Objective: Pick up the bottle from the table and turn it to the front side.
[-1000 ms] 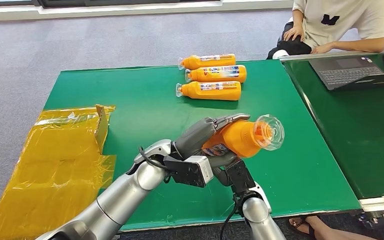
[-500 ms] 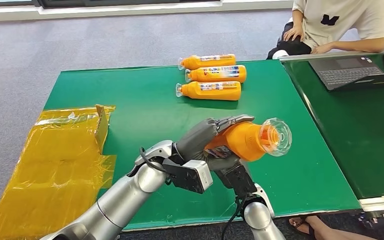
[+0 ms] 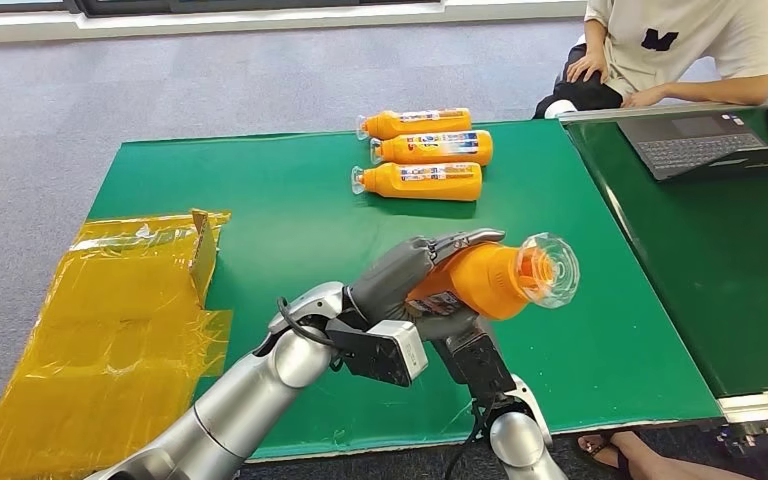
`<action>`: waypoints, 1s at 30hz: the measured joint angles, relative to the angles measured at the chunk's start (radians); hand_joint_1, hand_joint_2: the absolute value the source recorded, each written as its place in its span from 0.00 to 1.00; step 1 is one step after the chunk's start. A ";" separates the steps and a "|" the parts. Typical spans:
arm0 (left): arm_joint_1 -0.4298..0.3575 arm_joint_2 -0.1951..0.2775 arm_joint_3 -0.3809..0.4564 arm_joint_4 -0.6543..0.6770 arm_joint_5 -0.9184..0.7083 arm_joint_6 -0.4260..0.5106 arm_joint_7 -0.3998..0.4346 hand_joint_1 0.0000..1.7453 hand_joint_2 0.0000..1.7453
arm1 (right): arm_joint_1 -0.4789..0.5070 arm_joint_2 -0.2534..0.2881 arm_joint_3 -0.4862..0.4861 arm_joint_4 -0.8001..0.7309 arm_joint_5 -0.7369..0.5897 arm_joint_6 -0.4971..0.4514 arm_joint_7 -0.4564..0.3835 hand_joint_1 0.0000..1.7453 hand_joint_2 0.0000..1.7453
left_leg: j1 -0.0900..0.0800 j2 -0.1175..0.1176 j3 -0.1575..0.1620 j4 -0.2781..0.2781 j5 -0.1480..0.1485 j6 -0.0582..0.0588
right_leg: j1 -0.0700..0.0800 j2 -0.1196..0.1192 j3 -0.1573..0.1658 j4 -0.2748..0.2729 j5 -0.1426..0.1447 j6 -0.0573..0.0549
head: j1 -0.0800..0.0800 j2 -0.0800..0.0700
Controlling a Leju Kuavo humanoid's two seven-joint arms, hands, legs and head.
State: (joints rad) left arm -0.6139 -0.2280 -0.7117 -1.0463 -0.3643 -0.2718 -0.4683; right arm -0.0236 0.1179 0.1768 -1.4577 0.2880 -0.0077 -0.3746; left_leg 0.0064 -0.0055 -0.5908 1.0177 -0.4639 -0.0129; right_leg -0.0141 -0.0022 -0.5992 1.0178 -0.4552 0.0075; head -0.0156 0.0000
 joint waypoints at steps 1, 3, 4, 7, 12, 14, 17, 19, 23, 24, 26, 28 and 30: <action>0.001 0.001 0.004 0.000 -0.001 0.003 0.002 1.00 1.00 | 0.005 0.000 -0.001 -0.005 0.001 0.002 0.009 0.00 0.00 | 0.000 0.000 0.000 0.000 0.000 0.000 | 0.000 0.000 0.000 0.000 0.000 0.000 | 0.000 0.000; 0.004 0.004 0.012 0.000 -0.003 0.010 0.006 1.00 1.00 | 0.017 0.000 -0.004 -0.021 0.002 0.006 0.026 0.00 0.00 | 0.000 0.000 0.000 0.000 0.000 0.000 | 0.000 0.000 0.000 0.000 0.000 0.000 | 0.000 0.000; 0.006 0.006 0.016 0.001 -0.004 0.012 0.007 1.00 1.00 | 0.023 0.000 -0.008 -0.029 0.002 0.007 0.032 0.00 0.00 | 0.000 0.000 0.000 0.000 0.000 0.000 | 0.000 0.000 0.000 0.000 0.000 0.000 | 0.000 0.000; 0.018 0.016 0.026 0.001 -0.009 0.013 0.011 1.00 1.00 | 0.047 -0.001 -0.021 -0.060 0.004 0.017 0.052 0.00 0.00 | 0.000 0.000 0.000 0.000 0.000 0.000 | 0.000 0.000 0.000 0.000 0.000 0.000 | 0.000 0.000; 0.043 0.031 0.043 -0.003 -0.024 0.018 0.022 1.00 1.00 | 0.095 -0.007 -0.039 -0.100 0.052 0.058 0.122 0.00 0.25 | 0.000 0.000 0.000 0.000 0.000 0.000 | 0.000 0.001 -0.001 0.000 0.000 0.000 | 0.000 0.000; 0.053 0.036 0.049 -0.004 -0.029 0.026 0.025 1.00 1.00 | 0.113 -0.015 -0.040 -0.108 0.078 0.077 0.155 0.00 0.75 | 0.000 0.000 0.000 0.000 0.000 0.000 | 0.000 0.001 -0.001 0.000 0.000 0.000 | 0.000 0.000; 0.065 0.046 0.062 -0.005 -0.038 0.042 0.029 1.00 1.00 | 0.136 -0.033 -0.040 -0.117 0.104 0.094 0.184 0.00 1.00 | 0.000 0.000 0.000 0.000 0.000 0.000 | 0.000 0.001 -0.001 0.000 0.000 0.000 | 0.000 0.000; 0.073 0.054 0.072 -0.005 -0.051 0.062 0.035 1.00 1.00 | 0.153 -0.053 -0.040 -0.123 0.114 0.104 0.197 0.00 1.00 | 0.000 0.000 0.000 0.000 0.000 0.000 | 0.000 0.001 -0.001 0.000 0.000 0.000 | 0.000 0.000; 0.086 0.068 0.087 -0.008 -0.087 0.101 0.048 1.00 1.00 | 0.177 -0.092 -0.040 -0.126 0.115 0.112 0.213 0.00 1.00 | 0.000 0.000 0.000 0.000 0.000 0.000 | 0.000 0.001 -0.001 0.000 0.000 0.000 | 0.000 0.000; 0.088 0.072 0.090 -0.010 -0.100 0.114 0.052 1.00 1.00 | 0.181 -0.103 -0.040 -0.126 0.112 0.111 0.217 0.00 1.00 | 0.000 0.000 0.000 0.000 0.000 0.000 | 0.000 0.001 -0.001 0.000 0.000 0.000 | 0.000 0.000; 0.092 0.080 0.098 -0.013 -0.124 0.140 0.059 1.00 1.00 | 0.191 -0.125 -0.040 -0.126 0.101 0.108 0.223 0.00 1.00 | 0.000 0.000 0.000 0.000 0.000 0.000 | 0.000 0.001 -0.001 0.000 0.000 0.000 | 0.000 0.000; 0.093 0.089 0.107 -0.017 -0.137 0.155 0.063 1.00 1.00 | 0.200 -0.145 -0.040 -0.125 0.091 0.104 0.224 0.00 1.00 | 0.000 0.000 0.000 0.000 0.000 0.000 | 0.000 0.001 -0.001 0.000 0.000 0.000 | 0.000 0.000; 0.094 0.095 0.113 -0.020 -0.150 0.163 0.066 1.00 1.00 | 0.206 -0.159 -0.040 -0.125 0.085 0.099 0.224 0.00 1.00 | 0.000 0.000 0.000 0.000 0.000 0.000 | 0.000 0.001 -0.001 0.000 0.000 0.000 | 0.000 0.000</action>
State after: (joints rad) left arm -0.5201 -0.1328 -0.5990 -1.0660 -0.5142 -0.1088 -0.4027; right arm 0.1823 -0.0411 0.1370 -1.5826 0.3726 0.0912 -0.1506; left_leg 0.0063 -0.0051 -0.5908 1.0177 -0.4643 -0.0126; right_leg -0.0142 -0.0015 -0.5998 1.0177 -0.4553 0.0076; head -0.0153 0.0000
